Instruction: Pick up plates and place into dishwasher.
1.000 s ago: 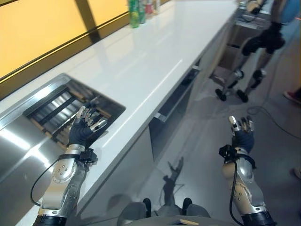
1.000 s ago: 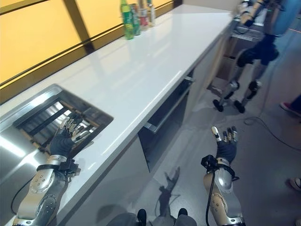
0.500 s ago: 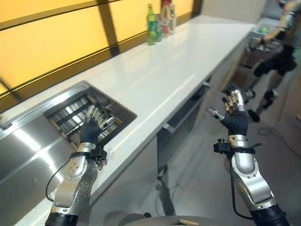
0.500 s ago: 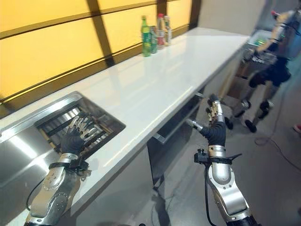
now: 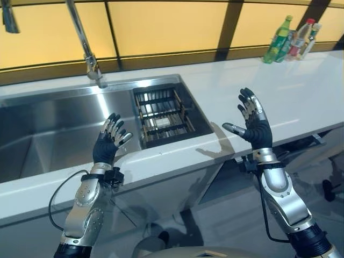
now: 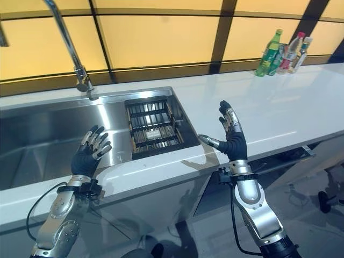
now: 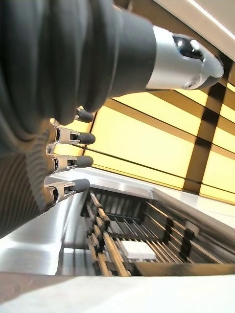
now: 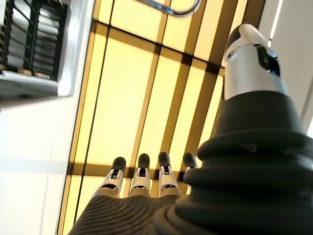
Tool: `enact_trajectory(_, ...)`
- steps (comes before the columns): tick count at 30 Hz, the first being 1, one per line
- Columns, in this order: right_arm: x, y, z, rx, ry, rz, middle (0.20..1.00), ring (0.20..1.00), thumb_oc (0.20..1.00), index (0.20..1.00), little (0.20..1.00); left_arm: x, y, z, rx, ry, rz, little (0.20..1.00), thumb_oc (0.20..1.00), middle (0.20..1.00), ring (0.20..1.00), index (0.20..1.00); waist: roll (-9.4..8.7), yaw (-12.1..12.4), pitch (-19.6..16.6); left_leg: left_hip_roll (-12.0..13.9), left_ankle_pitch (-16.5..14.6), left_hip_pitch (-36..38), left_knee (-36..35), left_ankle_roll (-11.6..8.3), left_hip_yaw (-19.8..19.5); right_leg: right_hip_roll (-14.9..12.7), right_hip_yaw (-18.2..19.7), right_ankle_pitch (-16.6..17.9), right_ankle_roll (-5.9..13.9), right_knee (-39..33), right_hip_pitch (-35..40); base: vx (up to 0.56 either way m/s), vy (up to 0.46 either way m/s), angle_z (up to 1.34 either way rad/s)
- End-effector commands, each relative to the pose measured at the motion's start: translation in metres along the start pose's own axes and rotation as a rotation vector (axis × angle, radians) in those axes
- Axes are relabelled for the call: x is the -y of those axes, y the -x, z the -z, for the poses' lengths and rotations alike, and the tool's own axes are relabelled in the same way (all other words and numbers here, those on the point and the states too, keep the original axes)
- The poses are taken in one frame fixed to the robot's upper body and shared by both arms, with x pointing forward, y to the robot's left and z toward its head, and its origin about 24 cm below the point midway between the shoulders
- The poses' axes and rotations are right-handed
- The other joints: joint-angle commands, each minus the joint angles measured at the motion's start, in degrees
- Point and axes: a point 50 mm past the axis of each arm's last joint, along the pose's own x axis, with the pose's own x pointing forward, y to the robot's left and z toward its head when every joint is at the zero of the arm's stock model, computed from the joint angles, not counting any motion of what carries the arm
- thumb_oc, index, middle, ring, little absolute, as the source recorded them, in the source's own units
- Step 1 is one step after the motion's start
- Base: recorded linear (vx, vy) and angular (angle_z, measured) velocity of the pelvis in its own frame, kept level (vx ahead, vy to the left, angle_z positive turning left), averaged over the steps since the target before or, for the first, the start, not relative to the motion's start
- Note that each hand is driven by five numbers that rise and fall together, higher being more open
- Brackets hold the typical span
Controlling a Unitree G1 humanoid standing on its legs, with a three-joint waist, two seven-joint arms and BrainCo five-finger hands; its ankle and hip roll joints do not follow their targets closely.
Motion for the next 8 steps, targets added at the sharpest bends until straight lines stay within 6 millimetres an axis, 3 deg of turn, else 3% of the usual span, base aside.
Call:
enact_trajectory(1, -0.0085, -0.0158, -0.0271, 0.141, -0.035, -0.018, 1.000, 1.000, 1.000, 1.000, 1.000, 0.0059, -0.0089, -0.0326, 0.174, -0.010, 0.033, 1.000, 1.000, 1.000, 1.000, 1.000, -0.13, 1.1, -2.1, 1.1, -3.1, 2.7, 0.2, 0.67, 3.4, -0.2, -0.2, 6.3, 0.55, -2.1, -3.9, -0.03, -0.065, 0.08)
enact_trajectory(8, -0.0085, -0.0179, -0.0247, 0.128, -0.028, -0.016, 1.000, 1.000, 1.000, 1.000, 1.000, 0.0068, -0.0137, -0.0336, 0.184, 0.006, 0.025, 1.000, 1.000, 1.000, 1.000, 1.000, -0.08, 0.7, -2.1, 2.0, -2.1, 2.3, -0.6, -0.17, 3.7, 0.3, -1.2, 5.8, 0.23, -1.8, -4.1, -0.03, -0.047, 0.18)
